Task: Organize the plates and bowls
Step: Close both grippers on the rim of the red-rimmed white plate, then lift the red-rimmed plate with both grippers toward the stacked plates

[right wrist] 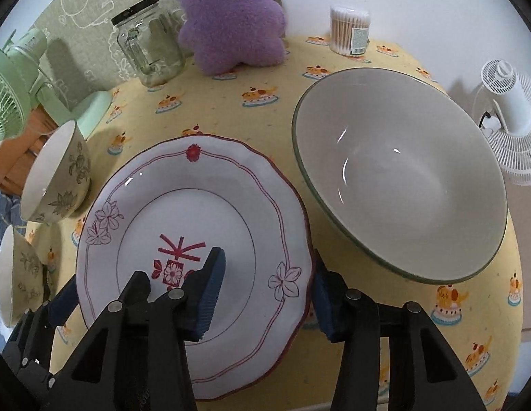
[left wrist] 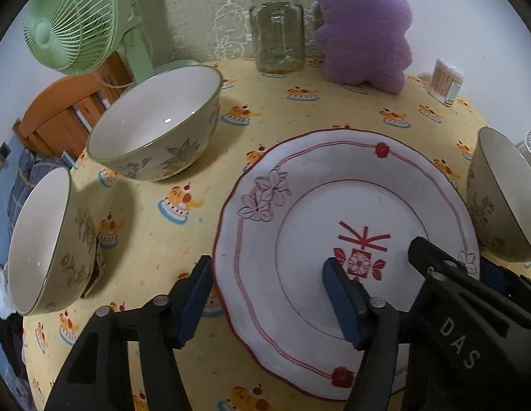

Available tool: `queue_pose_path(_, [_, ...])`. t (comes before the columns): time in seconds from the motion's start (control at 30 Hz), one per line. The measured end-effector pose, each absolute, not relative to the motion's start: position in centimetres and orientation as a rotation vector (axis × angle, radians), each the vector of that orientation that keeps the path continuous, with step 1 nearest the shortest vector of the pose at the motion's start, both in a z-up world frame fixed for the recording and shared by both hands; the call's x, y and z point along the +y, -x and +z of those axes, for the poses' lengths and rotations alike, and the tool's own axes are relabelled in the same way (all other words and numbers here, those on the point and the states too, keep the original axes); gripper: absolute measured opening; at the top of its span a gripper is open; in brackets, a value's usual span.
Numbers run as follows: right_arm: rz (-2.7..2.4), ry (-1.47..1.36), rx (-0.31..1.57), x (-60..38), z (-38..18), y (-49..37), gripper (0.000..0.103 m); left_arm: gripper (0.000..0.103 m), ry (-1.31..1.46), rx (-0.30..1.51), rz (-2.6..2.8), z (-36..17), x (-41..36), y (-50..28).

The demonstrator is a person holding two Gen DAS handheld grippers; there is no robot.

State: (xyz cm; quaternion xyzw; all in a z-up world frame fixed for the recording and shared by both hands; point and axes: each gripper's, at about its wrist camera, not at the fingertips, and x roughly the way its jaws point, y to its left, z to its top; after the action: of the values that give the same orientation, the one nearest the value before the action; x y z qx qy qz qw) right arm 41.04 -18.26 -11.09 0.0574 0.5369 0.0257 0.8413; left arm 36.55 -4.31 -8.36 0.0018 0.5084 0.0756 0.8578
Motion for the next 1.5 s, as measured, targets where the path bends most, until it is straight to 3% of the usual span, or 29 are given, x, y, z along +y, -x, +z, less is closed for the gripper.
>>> queue_pose_path(0.93, [0.227, 0.024, 1.223, -9.6, -10.3, -34.9, 0.051, 0.064, 0.079, 1.155, 0.255, -8.1, 3.5, -28.1])
queue_pose_path(1.1, [0.234, 0.018, 1.236, -9.5, -10.6, -35.3, 0.056, 0.066, 0.092, 1.156, 0.234, -8.3, 3.6, -28.2])
queue_pose_path(1.5, [0.246, 0.028, 1.204, -9.0, -10.8, -38.3, 0.055, 0.068, 0.103, 1.140, 0.223, -8.5, 4.6, -30.8])
